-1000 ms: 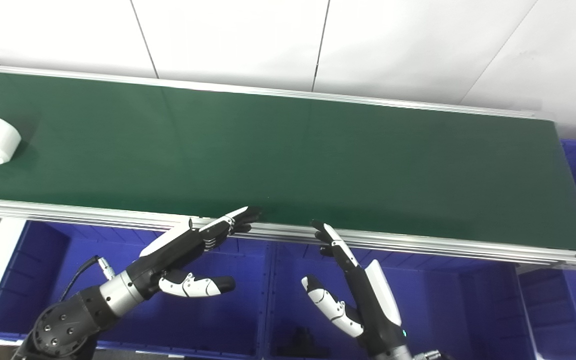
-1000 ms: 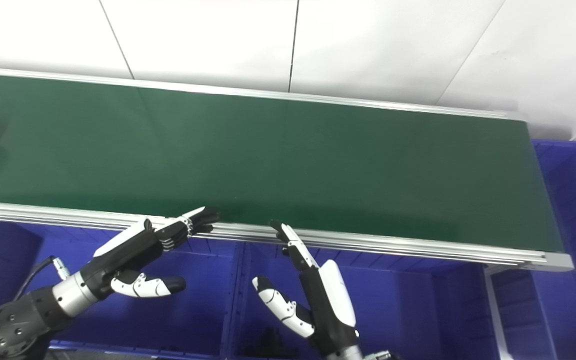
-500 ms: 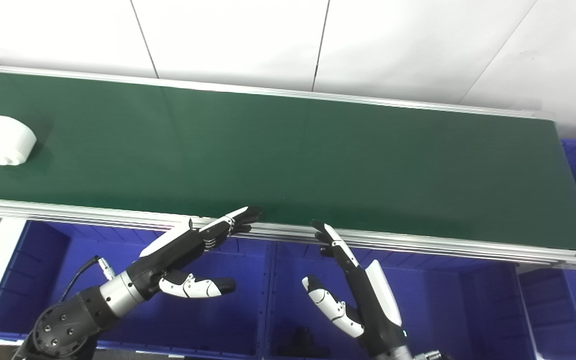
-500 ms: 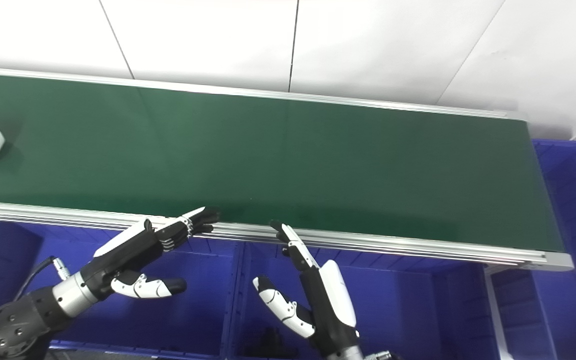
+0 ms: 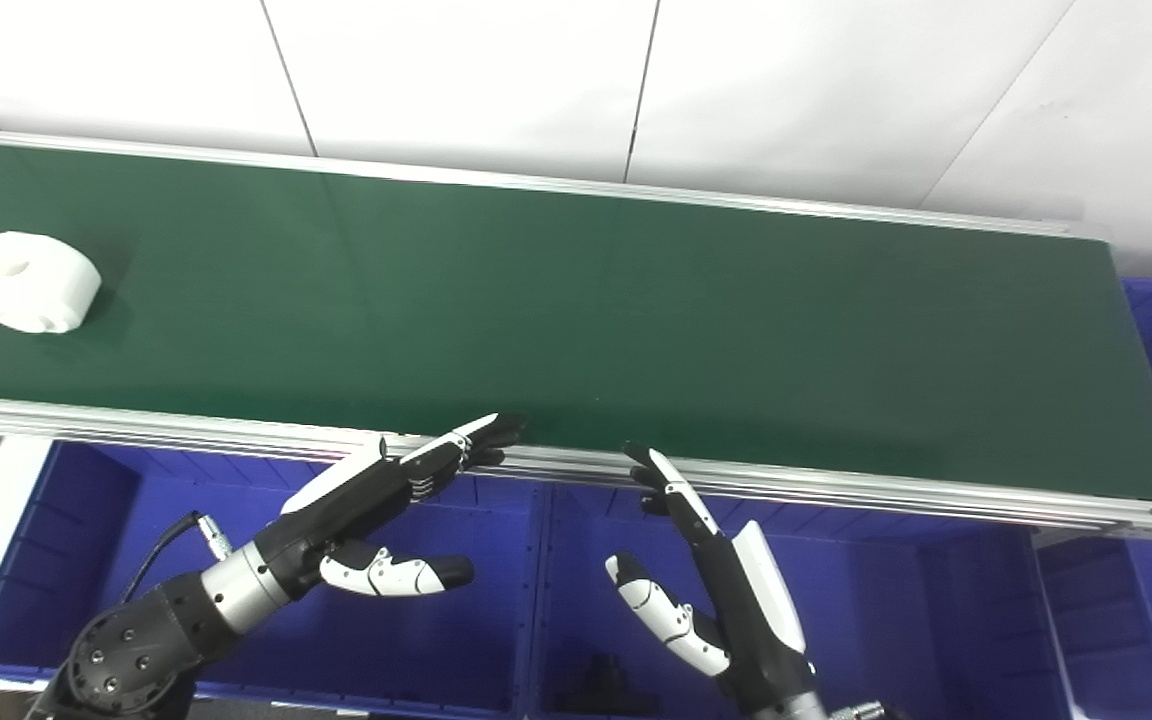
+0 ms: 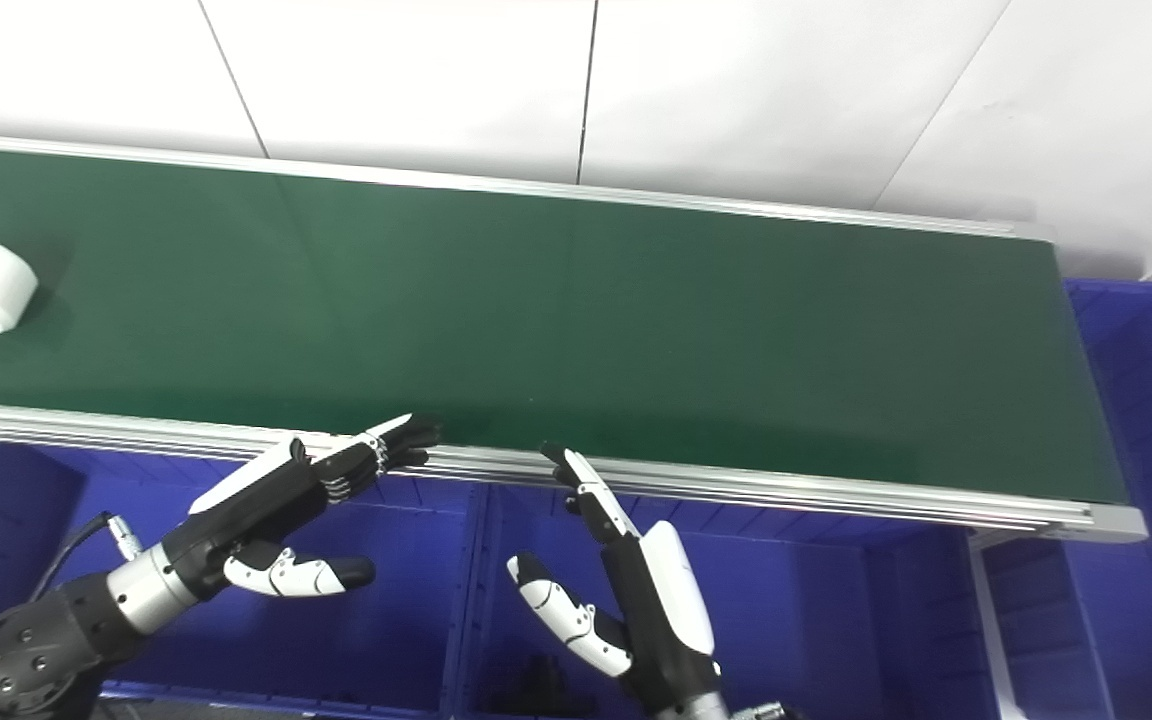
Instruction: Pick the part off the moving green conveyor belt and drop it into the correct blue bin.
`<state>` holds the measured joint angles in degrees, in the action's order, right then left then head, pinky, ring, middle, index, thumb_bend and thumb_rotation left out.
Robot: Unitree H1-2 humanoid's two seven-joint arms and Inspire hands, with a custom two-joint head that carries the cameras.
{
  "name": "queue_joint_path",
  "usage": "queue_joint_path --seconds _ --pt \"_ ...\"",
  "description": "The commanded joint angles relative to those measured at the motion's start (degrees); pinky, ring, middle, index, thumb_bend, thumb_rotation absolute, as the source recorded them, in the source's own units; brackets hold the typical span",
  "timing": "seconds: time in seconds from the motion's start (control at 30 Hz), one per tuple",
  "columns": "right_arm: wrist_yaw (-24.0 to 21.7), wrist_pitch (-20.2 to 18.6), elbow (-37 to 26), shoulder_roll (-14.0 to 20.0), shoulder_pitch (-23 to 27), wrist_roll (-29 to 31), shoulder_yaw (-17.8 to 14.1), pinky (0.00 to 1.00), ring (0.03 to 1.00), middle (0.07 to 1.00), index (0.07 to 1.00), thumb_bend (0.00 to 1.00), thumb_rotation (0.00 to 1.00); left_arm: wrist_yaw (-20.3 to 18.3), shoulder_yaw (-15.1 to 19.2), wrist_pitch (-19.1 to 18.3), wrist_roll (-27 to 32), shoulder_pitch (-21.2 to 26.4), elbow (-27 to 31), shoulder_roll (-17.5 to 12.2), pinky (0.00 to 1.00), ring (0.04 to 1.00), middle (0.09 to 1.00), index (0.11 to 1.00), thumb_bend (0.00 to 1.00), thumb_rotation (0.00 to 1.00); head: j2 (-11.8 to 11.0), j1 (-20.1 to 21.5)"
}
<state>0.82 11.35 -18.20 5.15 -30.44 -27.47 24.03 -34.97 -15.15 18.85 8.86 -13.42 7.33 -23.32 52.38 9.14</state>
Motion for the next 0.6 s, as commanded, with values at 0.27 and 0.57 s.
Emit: queue_joint_path --seconds 0.27,0.57 --pt "0.00 1.79 -2.55 -0.13 -0.42 0.29 0.10 0.81 0.895 0.939 0.927 0.37 0.83 0.77 0.39 1.53 -0.05 0.14 1.33 -0.05 0.94 0.977 0.999 0.983 0.37 0.49 0.14 -0.06" --pt "0.04 2.27 -2.07 0.23 -0.67 0.72 -0.08 0.82 0.894 0.940 0.929 0.36 0.82 0.92 0.09 1.92 -0.84 0.09 1.10 0.38 0.94 0.975 0.996 0.979 0.36 0.48 -0.67 -2.18"
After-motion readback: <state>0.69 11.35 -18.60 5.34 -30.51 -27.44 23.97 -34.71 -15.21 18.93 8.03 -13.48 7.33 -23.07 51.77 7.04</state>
